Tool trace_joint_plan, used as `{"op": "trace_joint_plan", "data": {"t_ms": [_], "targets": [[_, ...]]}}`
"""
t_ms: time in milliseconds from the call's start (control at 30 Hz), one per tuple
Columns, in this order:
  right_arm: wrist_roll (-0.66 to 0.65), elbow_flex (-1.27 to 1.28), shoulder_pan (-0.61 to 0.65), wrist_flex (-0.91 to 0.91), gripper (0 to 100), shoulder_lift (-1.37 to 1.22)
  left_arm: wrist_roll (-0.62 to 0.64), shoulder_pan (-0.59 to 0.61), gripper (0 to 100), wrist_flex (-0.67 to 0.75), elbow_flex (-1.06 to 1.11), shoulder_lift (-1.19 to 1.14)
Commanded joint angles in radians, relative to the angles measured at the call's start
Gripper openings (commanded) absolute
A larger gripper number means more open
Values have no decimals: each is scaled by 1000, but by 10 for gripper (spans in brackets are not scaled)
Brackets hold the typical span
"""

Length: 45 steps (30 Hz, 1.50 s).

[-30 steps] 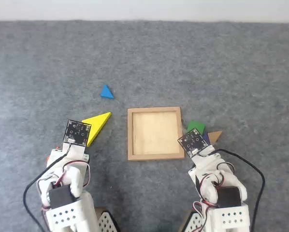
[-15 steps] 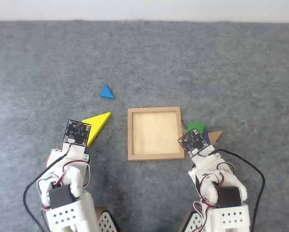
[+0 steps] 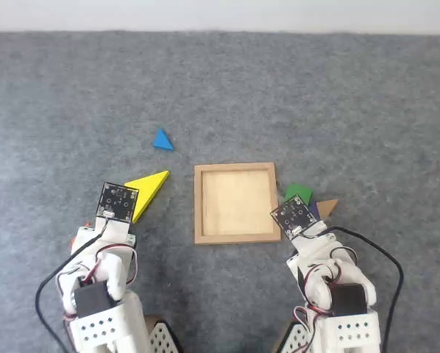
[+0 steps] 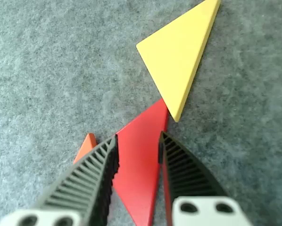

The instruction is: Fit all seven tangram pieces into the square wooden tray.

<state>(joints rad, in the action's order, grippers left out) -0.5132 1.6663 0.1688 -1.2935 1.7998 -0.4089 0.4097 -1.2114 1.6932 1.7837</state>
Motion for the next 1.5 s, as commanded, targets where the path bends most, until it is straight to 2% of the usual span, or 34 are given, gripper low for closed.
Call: {"op": "trace_joint_plan", "data": {"t_ms": [0,1200,1467], "targets": [[-9,17,4,10,11,12,6,5,130,-11,-8,5],[-9,17,4,10,11,12,6,2,130,-11,-8,3],[-9,17,4,10,11,12,6,6,130,-54,-8,5]]}}
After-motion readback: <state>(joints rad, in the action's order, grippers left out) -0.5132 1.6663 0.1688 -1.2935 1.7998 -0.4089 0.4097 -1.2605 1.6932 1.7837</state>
